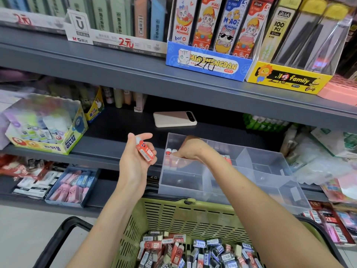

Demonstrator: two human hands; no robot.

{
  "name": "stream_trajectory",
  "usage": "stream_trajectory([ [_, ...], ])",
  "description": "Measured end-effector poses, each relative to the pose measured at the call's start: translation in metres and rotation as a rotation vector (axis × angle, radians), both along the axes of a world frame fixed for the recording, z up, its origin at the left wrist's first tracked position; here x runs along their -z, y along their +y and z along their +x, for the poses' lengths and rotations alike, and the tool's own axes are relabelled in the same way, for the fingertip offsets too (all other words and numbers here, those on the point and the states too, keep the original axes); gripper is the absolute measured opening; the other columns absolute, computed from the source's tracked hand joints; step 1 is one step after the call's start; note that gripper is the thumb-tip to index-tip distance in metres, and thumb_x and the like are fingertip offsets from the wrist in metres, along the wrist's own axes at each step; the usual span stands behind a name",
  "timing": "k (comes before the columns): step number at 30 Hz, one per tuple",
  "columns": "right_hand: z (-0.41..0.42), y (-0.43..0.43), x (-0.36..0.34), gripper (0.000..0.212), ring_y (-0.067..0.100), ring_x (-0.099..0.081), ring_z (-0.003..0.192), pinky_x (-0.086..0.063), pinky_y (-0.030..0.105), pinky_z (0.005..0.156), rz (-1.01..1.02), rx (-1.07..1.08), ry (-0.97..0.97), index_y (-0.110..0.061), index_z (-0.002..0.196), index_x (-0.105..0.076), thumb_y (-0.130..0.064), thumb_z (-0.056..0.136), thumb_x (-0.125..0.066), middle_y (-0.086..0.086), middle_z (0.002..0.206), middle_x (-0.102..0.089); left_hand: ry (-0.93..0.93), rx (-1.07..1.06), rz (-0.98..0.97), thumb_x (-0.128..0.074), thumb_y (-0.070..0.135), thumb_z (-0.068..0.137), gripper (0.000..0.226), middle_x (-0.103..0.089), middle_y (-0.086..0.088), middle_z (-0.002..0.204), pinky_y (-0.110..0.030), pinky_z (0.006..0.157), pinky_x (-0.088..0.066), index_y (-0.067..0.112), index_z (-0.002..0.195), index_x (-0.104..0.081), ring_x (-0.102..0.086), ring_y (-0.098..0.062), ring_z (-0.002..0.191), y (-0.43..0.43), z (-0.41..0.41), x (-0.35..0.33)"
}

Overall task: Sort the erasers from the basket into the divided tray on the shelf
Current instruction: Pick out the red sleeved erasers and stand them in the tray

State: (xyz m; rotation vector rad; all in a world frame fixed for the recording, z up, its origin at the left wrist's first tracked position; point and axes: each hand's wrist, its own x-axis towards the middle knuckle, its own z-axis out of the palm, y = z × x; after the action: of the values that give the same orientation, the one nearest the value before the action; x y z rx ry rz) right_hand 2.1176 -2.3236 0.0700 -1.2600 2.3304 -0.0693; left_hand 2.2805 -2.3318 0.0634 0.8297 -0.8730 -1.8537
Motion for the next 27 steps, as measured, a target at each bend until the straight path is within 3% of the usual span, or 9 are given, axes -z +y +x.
stream_trajectory([
  [4,0.000,0.008,-0.011,0.033,0.025,-0.058,0.073,-0.048,0.029,0.070,-0.054,0.026,-0.076,-0.001,0.083,-0.062,-0.034,0.087,-0.060,0.007,0.081,-0.064,-0.010,0.016,-0.018,-0.030,0.039,0.102,0.044,-0.047,-0.001,0.073,-0.025,0.064,-0.043,0.014,0.106,-0.066,-0.045,-0.011,0.068,0.001,-0.001,0.000],
  [6,0.006,0.015,-0.021,0.030,0.027,-0.065,0.080,-0.054,0.035,0.077,-0.254,0.027,-0.106,0.000,0.087,-0.068,-0.028,0.089,-0.057,0.011,0.083,-0.071,-0.022,0.046,-0.064,-0.035,0.039,0.100,0.039,-0.046,-0.001,0.077,-0.025,0.066,-0.046,0.017,0.106,-0.066,-0.045,-0.011,0.071,0.002,-0.001,0.001],
  [9,0.027,0.032,-0.042,0.009,0.011,-0.061,0.066,-0.050,0.021,0.060,-0.584,-0.005,-0.433,-0.018,0.083,-0.071,-0.026,0.084,-0.067,0.001,0.071,-0.068,0.009,0.109,-0.114,-0.047,0.045,0.087,0.038,-0.058,-0.001,0.081,-0.024,0.064,-0.050,0.015,0.104,-0.063,-0.057,-0.011,0.074,0.003,-0.001,0.000],
  [11,0.040,0.042,-0.051,0.007,0.005,-0.054,0.060,-0.048,0.024,0.061,-0.632,-0.110,-0.526,-0.023,0.087,-0.071,-0.022,0.080,-0.073,-0.002,0.068,-0.065,0.059,0.162,-0.125,-0.052,0.044,0.083,0.043,-0.068,-0.007,0.093,-0.028,0.065,-0.054,0.008,0.105,-0.059,-0.067,-0.016,0.083,0.004,-0.002,0.000],
  [14,0.049,0.046,-0.052,0.013,0.007,-0.048,0.058,-0.049,0.032,0.066,-0.649,-0.171,-0.446,-0.017,0.091,-0.072,-0.021,0.078,-0.073,-0.008,0.067,-0.062,0.114,0.217,-0.122,-0.053,0.042,0.089,0.048,-0.069,-0.015,0.106,-0.035,0.070,-0.055,0.001,0.113,-0.055,-0.067,-0.024,0.099,0.005,-0.002,0.001],
  [16,0.048,0.045,-0.051,0.011,0.007,-0.052,0.060,-0.050,0.032,0.066,-0.663,-0.139,-0.446,-0.017,0.088,-0.071,-0.020,0.078,-0.072,-0.008,0.069,-0.064,0.096,0.213,-0.153,-0.051,0.043,0.090,0.048,-0.068,-0.014,0.098,-0.034,0.068,-0.055,0.000,0.112,-0.054,-0.067,-0.023,0.095,0.005,-0.002,0.002],
  [20,0.023,0.041,-0.049,0.006,0.013,-0.064,0.058,-0.054,0.029,0.056,-0.728,0.132,-0.483,-0.015,0.076,-0.065,-0.016,0.079,-0.071,0.000,0.066,-0.066,-0.204,0.065,-0.298,-0.047,0.040,0.095,0.022,-0.061,0.003,0.086,-0.020,0.064,-0.045,0.021,0.098,-0.059,-0.057,-0.011,0.082,0.007,-0.004,0.008],
  [23,-0.002,0.038,-0.040,0.020,0.022,-0.063,0.056,-0.055,0.036,0.069,-0.527,0.179,-0.247,-0.006,0.064,-0.066,-0.016,0.080,-0.063,0.016,0.065,-0.069,-0.500,0.041,-0.439,-0.046,0.038,0.096,0.010,-0.058,0.014,0.096,-0.017,0.070,-0.038,0.042,0.096,-0.054,-0.054,0.001,0.087,0.004,-0.003,0.013],
  [27,-0.007,0.026,-0.021,0.019,0.025,-0.061,0.068,-0.052,0.026,0.068,-0.209,0.046,0.083,-0.004,0.077,-0.067,-0.022,0.079,-0.062,0.010,0.069,-0.065,-0.681,0.119,-0.585,-0.040,0.040,0.097,0.028,-0.052,0.020,0.103,-0.008,0.072,-0.032,0.036,0.121,-0.053,-0.048,0.012,0.091,0.004,-0.005,0.018],
])
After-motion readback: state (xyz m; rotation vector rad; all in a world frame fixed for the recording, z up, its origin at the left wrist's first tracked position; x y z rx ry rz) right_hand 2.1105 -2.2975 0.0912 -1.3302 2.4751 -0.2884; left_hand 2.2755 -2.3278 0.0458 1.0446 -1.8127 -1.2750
